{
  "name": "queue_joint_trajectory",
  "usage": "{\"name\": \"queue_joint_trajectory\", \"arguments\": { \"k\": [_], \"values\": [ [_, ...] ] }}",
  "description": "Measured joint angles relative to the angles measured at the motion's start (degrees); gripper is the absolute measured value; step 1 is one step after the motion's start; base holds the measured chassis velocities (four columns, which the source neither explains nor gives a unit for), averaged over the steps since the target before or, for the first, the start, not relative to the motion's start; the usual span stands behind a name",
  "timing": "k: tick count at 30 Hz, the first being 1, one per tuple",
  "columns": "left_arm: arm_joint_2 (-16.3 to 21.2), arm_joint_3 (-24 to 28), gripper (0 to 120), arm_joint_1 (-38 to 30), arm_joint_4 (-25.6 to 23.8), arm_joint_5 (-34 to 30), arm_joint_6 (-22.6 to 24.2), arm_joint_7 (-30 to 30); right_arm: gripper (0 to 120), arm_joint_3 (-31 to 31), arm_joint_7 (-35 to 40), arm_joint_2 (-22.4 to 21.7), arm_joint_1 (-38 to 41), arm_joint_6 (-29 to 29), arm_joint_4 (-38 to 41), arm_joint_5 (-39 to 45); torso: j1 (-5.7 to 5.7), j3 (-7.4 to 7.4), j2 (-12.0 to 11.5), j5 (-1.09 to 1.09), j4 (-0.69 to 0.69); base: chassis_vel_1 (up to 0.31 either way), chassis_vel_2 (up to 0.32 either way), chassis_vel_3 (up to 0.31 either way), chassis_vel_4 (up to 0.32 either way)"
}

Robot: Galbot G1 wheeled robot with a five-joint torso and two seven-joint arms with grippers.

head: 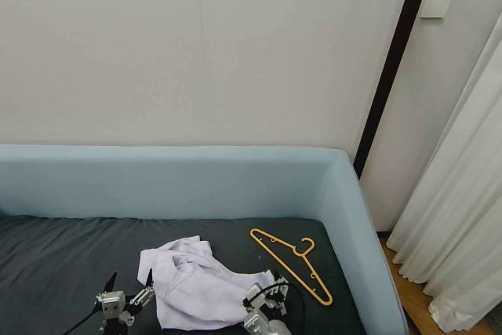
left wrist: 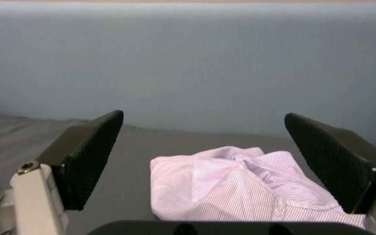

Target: Pick up the clothes from the sofa and hang them on the clothes hanger.

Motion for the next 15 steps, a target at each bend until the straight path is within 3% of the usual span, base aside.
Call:
{"name": "queue_joint_trajectory", "arguments": {
  "k": [9,15],
  "values": [
    [0.15,0.61,98,-0.4,0.05,0.3,0.05,0.08,51,-0.15,-0.03,-1.54,-0.42,0.01,1.55,1.14,0.0,0.0,0.0,0.0,0.0,0.0,0.0,0.0,0.0],
    [0.17,0.72,98,-0.55,-0.26,0.38,0.25,0.08,25,-0.11,0.06,-2.73,-0.85,0.07,3.12,2.91,0.0,0.0,0.0,0.0,0.0,0.0,0.0,0.0,0.0]
  ]
}}
